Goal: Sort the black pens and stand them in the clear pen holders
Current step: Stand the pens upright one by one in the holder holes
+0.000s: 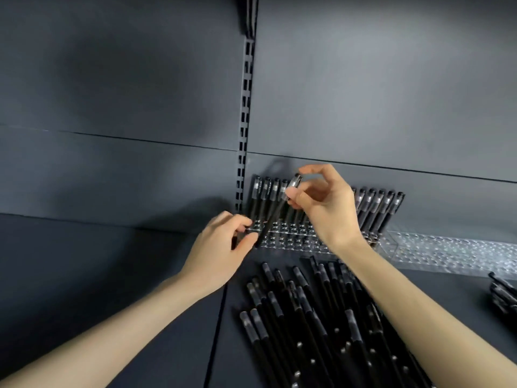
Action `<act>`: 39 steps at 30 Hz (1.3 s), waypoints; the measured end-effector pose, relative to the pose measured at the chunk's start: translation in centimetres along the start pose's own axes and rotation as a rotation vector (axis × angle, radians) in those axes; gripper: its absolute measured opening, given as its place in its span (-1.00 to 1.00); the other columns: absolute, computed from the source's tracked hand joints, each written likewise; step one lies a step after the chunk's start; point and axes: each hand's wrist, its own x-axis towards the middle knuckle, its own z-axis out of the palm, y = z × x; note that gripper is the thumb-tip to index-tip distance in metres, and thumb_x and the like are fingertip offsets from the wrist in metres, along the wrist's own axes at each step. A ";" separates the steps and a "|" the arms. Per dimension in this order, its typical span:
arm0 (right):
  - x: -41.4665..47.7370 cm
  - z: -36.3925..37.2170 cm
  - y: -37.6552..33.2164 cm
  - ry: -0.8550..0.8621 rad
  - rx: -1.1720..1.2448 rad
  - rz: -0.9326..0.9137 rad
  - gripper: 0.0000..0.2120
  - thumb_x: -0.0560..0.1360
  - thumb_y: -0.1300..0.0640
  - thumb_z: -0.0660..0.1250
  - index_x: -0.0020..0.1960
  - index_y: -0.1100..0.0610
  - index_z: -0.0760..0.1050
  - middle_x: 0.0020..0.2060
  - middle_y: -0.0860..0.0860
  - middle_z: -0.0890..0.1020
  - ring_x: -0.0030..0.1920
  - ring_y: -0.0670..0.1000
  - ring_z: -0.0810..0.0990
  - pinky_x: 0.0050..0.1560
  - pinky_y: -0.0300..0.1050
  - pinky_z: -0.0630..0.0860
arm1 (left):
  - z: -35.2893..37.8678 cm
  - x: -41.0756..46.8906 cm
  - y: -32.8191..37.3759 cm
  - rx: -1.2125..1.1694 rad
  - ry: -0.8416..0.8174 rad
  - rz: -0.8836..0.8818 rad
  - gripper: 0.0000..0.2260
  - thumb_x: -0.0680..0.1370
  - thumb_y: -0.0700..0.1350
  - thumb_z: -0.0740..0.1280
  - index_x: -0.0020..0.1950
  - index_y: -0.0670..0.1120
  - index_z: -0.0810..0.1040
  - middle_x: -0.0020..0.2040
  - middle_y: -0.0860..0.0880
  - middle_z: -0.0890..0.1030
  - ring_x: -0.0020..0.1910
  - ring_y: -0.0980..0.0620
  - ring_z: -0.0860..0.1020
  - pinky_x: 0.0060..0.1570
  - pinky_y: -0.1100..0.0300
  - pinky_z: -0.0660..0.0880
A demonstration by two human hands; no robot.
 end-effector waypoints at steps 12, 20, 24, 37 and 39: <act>1.7 5.1 0.0 0.199 -0.336 -0.099 -0.81 0.48 0.18 0.41 0.06 0.07 0.48 -0.27 -0.05 0.65 -0.24 -0.06 0.63 -0.07 -0.06 0.59 | 0.7 2.3 -5.8 -0.217 -0.099 -0.017 -0.64 0.48 -0.05 0.43 0.25 -0.10 0.56 0.09 0.02 0.60 -0.01 0.09 0.58 0.02 0.08 0.54; 2.6 5.2 0.1 0.208 -0.334 -0.134 -0.80 0.48 0.19 0.40 0.02 -0.01 0.45 -0.26 -0.08 0.64 -0.21 -0.09 0.63 -0.08 -0.15 0.58 | 1.5 2.3 -6.4 -0.282 -0.003 -0.002 -0.76 0.50 -0.12 0.41 0.14 -0.15 0.62 -0.08 0.01 0.63 -0.22 0.17 0.54 -0.13 0.29 0.52; 2.4 5.7 1.0 0.140 -0.416 -0.123 -0.82 0.48 0.17 0.41 0.05 0.05 0.47 -0.26 -0.05 0.65 -0.22 -0.06 0.64 -0.08 -0.12 0.59 | 1.8 2.4 -6.4 -0.298 0.001 -0.016 -0.78 0.50 -0.13 0.41 0.12 -0.15 0.62 -0.12 0.03 0.61 -0.27 0.23 0.53 -0.20 0.42 0.48; 2.5 5.4 1.9 -0.092 -0.590 -0.093 -0.82 0.50 0.25 0.37 0.10 0.19 0.49 -0.24 0.00 0.66 -0.20 0.00 0.64 -0.07 -0.19 0.55 | 1.7 2.5 -6.0 -0.263 0.013 -0.021 -0.80 0.51 -0.15 0.40 0.11 -0.16 0.62 -0.19 0.07 0.59 -0.35 0.21 0.53 -0.21 0.25 0.52; 2.5 5.4 2.0 -0.087 -0.591 -0.101 -0.82 0.50 0.25 0.36 0.10 0.20 0.49 -0.24 0.02 0.66 -0.20 0.05 0.65 -0.07 -0.12 0.55 | 1.7 2.5 -6.0 -0.254 0.012 -0.026 -0.80 0.51 -0.15 0.40 0.11 -0.16 0.62 -0.20 0.06 0.58 -0.35 0.20 0.53 -0.21 0.23 0.53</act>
